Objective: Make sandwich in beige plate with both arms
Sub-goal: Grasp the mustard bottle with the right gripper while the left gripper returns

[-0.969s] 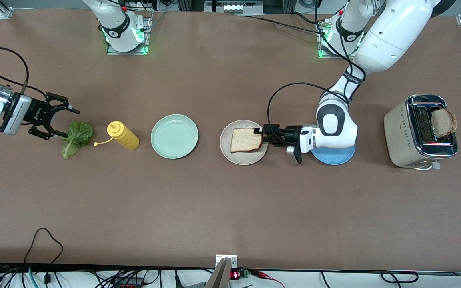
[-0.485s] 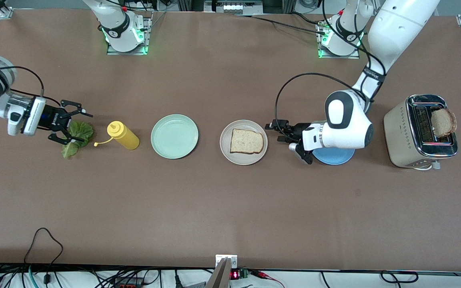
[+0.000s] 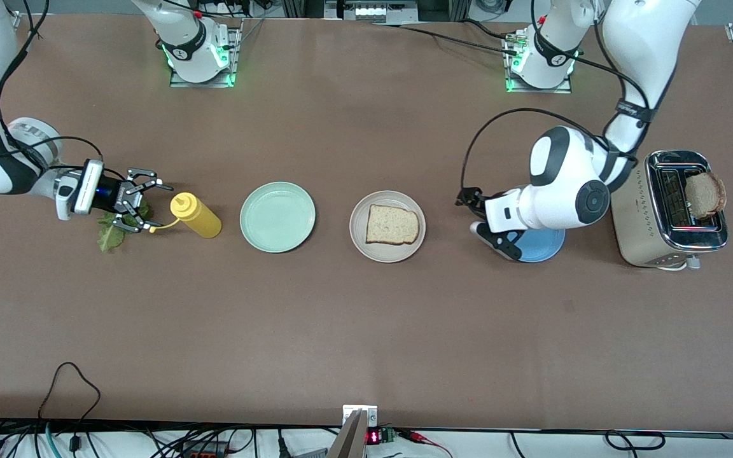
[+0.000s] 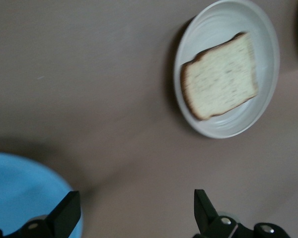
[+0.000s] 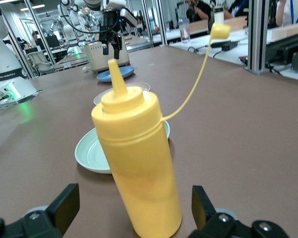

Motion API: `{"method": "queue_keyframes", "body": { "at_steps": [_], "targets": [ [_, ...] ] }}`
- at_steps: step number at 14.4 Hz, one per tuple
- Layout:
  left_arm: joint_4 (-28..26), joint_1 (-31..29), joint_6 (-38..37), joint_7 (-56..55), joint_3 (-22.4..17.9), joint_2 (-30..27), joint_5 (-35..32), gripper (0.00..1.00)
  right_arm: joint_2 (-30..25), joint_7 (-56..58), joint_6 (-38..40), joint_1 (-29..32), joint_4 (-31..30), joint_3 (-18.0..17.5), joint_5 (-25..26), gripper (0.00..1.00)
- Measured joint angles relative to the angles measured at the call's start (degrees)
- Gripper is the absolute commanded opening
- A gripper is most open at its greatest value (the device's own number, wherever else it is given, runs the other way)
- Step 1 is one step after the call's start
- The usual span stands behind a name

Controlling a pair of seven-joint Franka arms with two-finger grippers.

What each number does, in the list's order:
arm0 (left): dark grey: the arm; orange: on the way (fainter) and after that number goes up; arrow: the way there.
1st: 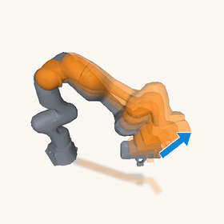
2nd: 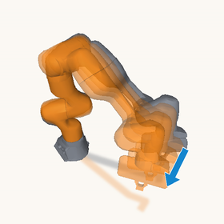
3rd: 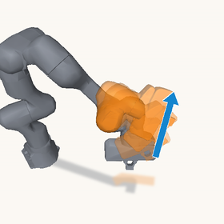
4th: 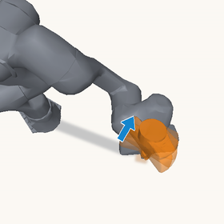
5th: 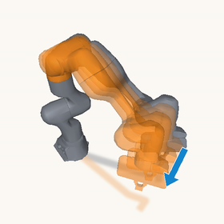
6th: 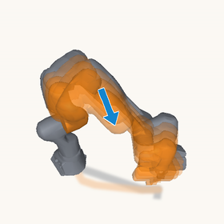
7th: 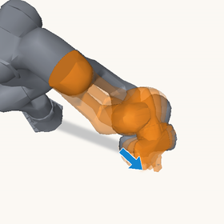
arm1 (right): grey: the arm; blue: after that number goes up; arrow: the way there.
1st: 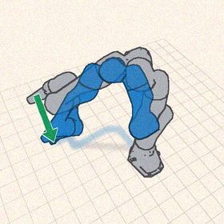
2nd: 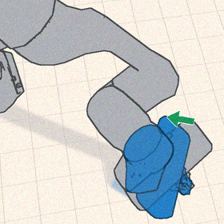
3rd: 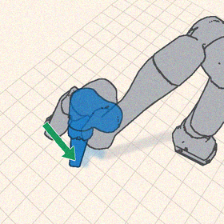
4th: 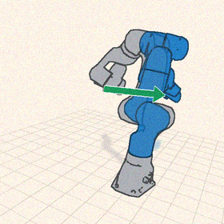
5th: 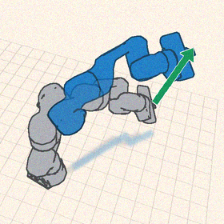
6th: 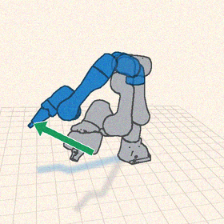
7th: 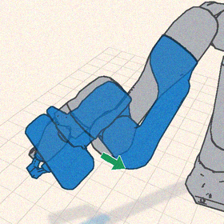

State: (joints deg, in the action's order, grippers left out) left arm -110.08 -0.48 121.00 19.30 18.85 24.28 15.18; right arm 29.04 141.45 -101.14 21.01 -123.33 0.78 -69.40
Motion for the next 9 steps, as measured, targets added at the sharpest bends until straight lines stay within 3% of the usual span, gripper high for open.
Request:
{"method": "queue_keyframes", "body": {
  "at_steps": [5,9],
  "targets": [
    [0.35,-2.66,-6.50,-11.17,-0.18,-3.09,-18.20,1.00,4.08,10.40,2.36,-0.33,0.41,-0.97,-4.87,1.00],
    [7.29,-3.67,-16.04,-19.69,-0.27,-6.26,-21.05,1.00,5.42,13.72,2.63,-1.49,1.34,-1.30,-7.57,1.00]
  ]
}}
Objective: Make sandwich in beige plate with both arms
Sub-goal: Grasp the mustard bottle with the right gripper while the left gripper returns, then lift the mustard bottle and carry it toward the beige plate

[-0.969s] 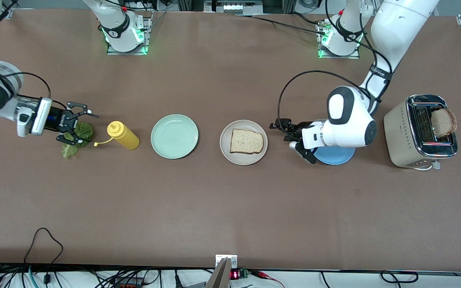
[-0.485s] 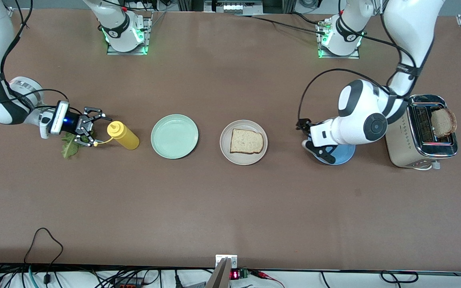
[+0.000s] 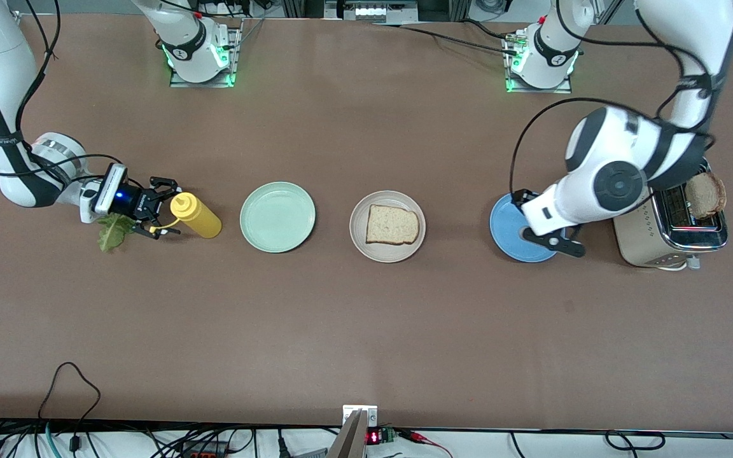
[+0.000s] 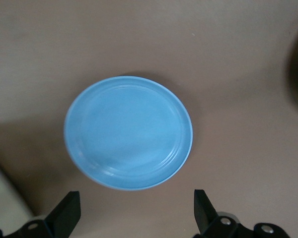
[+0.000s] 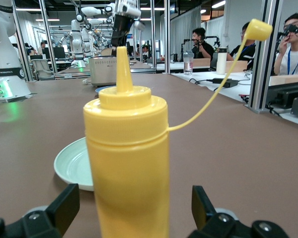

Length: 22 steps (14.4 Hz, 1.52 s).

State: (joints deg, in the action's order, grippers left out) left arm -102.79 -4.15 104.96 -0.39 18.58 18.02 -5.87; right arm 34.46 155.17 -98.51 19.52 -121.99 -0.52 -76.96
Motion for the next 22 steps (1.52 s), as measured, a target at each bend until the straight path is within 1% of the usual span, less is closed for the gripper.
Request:
{"method": "queue_keyframes", "body": {
  "at_steps": [2,4,8,10,13,14,15,17,18,20,22],
  "targets": [
    [6.39,-2.71,-4.83,-0.25,-0.11,-0.80,-0.50,1.00,0.89,0.44,0.03,-0.69,0.12,-0.06,-1.08,1.00],
    [11.68,-4.89,-8.80,-0.04,-0.19,-1.19,-0.54,1.00,1.72,0.78,0.19,-1.20,0.25,-0.09,-1.94,1.00],
    [21.86,-5.35,-17.03,-0.23,-0.23,-2.09,-0.54,1.00,2.75,0.96,1.14,-2.45,0.53,-0.13,-4.01,1.00],
    [24.57,-6.15,-20.49,-0.30,-0.34,-2.58,-0.57,1.00,2.77,0.97,1.25,-3.44,0.56,-0.15,-5.19,1.00],
    [25.06,-7.48,-22.22,-0.30,-0.37,-3.22,-0.57,1.00,2.77,1.01,1.25,-4.65,0.70,-0.16,-5.97,1.00],
    [24.97,-7.49,-21.67,-0.30,-0.34,-3.93,-0.57,1.00,2.77,1.01,1.25,-4.81,0.71,-0.16,-5.98,0.97],
    [24.45,-7.48,-20.33,-0.30,-0.23,-5.02,-0.57,1.00,2.77,1.04,1.25,-4.88,0.72,-0.16,-5.98,0.83],
    [20.23,-7.94,-15.24,-0.36,-0.15,-8.56,-0.48,1.00,2.77,1.09,1.25,-4.88,0.74,-0.16,-5.99,0.58],
    [17.67,-8.49,-13.28,-0.35,-0.14,-10.26,0.04,1.00,2.78,1.10,1.25,-4.88,0.79,-0.16,-5.99,0.49],
    [14.43,-9.94,-11.91,-0.31,-0.14,-12.46,2.12,1.00,2.81,1.11,1.24,-4.91,1.11,-0.16,-5.99,0.43],
    [13.59,-11.28,-12.85,-0.24,-0.14,-13.46,3.35,1.00,2.85,1.11,1.20,-4.92,1.32,-0.16,-5.99,0.40]
  ]
}}
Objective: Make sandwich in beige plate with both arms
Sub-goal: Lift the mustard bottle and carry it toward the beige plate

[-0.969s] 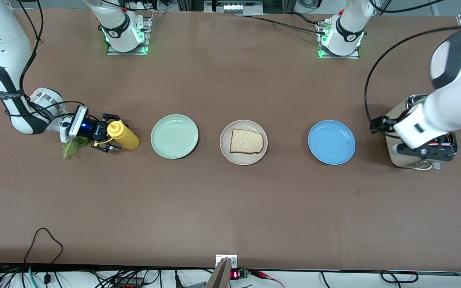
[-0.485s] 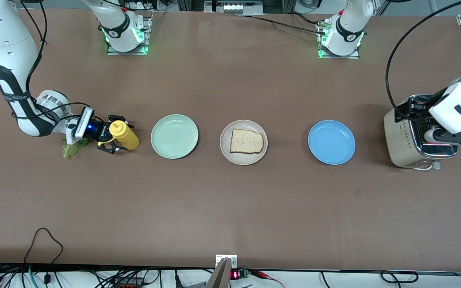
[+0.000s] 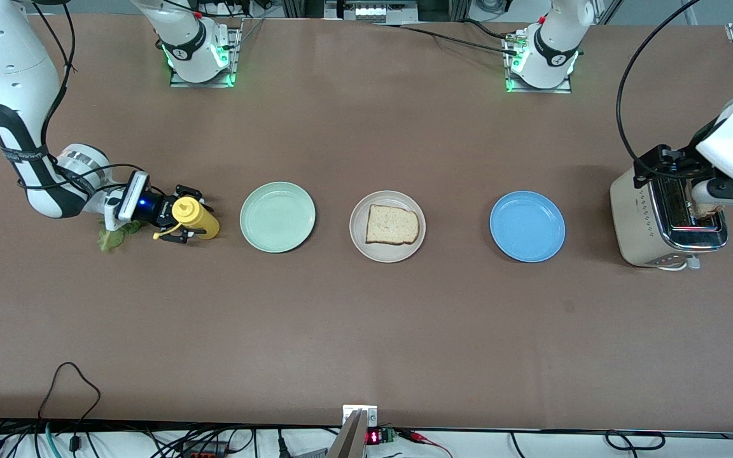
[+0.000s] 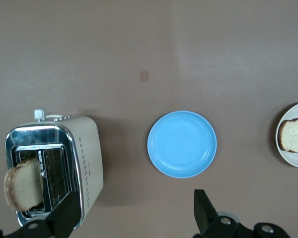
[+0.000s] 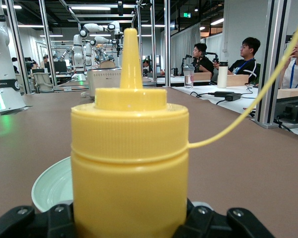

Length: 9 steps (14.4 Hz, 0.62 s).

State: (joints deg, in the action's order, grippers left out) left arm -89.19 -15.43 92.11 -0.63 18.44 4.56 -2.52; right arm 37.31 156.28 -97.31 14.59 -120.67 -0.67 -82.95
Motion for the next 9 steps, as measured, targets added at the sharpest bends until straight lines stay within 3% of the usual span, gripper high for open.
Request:
{"method": "queue_keyframes", "body": {
  "at_steps": [6,9],
  "targets": [
    [-0.18,-0.68,-2.76,0.00,0.41,-2.03,0.28,1.00,-0.50,-2.05,-0.24,-1.07,2.17,0.03,0.00,0.40],
    [-0.21,-0.68,-2.77,0.00,0.52,-2.02,0.28,1.00,-3.20,-7.48,-4.20,-3.88,3.12,0.04,0.10,0.40]
  ]
}}
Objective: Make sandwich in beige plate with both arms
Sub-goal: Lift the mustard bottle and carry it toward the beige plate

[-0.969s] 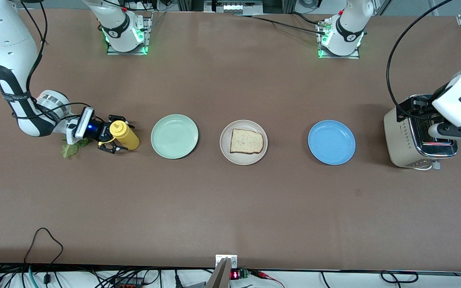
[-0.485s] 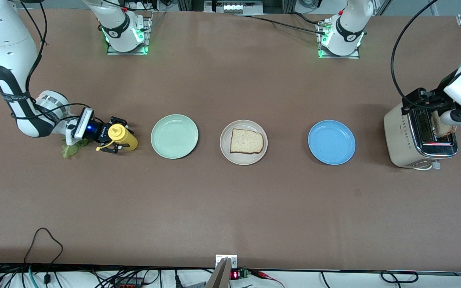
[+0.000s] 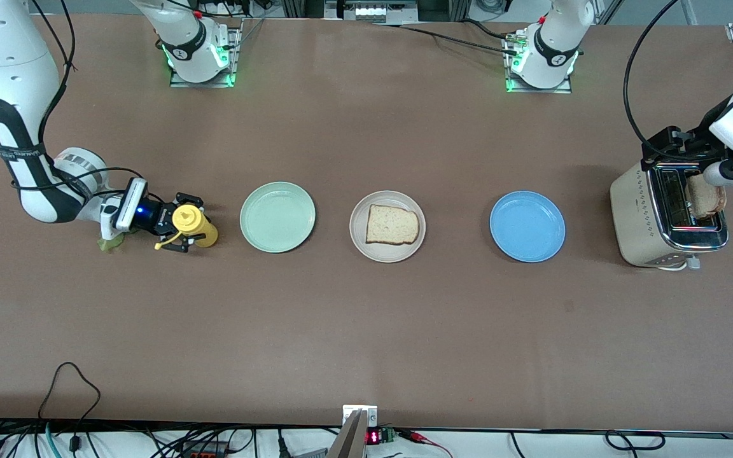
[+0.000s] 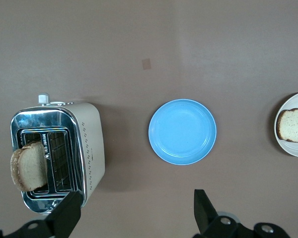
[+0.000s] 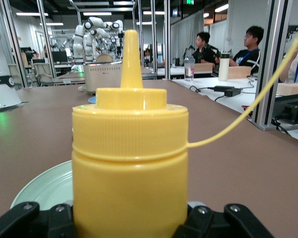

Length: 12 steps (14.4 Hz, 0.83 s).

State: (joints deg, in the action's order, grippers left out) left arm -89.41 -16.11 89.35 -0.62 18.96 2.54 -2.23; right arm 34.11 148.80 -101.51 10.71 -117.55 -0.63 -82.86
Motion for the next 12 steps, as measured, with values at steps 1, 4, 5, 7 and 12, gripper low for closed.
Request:
{"method": "queue_keyframes", "body": {
  "at_steps": [1,4,5,7,12],
  "targets": [
    [0.00,0.00,0.00,0.00,0.01,0.00,0.00,1.00,-1.32,-2.17,-1.84,-1.18,0.05,0.00,0.03,0.40],
    [0.00,0.00,-0.01,0.00,0.05,0.00,0.00,1.00,-5.65,-9.47,-8.42,-5.44,0.10,0.01,0.46,0.40],
    [0.00,0.01,-0.01,0.00,0.06,0.00,0.00,1.00,-6.95,-12.06,-10.97,-7.00,0.12,0.01,0.82,0.40],
    [0.00,0.01,-0.03,0.00,0.09,0.00,0.00,1.00,-9.18,-16.86,-16.55,-10.51,0.11,0.01,1.10,0.40],
    [0.00,0.02,-0.06,-0.05,0.13,0.00,0.00,1.00,-11.36,-25.99,-31.14,-20.77,0.45,-0.01,2.14,0.41]
  ]
}}
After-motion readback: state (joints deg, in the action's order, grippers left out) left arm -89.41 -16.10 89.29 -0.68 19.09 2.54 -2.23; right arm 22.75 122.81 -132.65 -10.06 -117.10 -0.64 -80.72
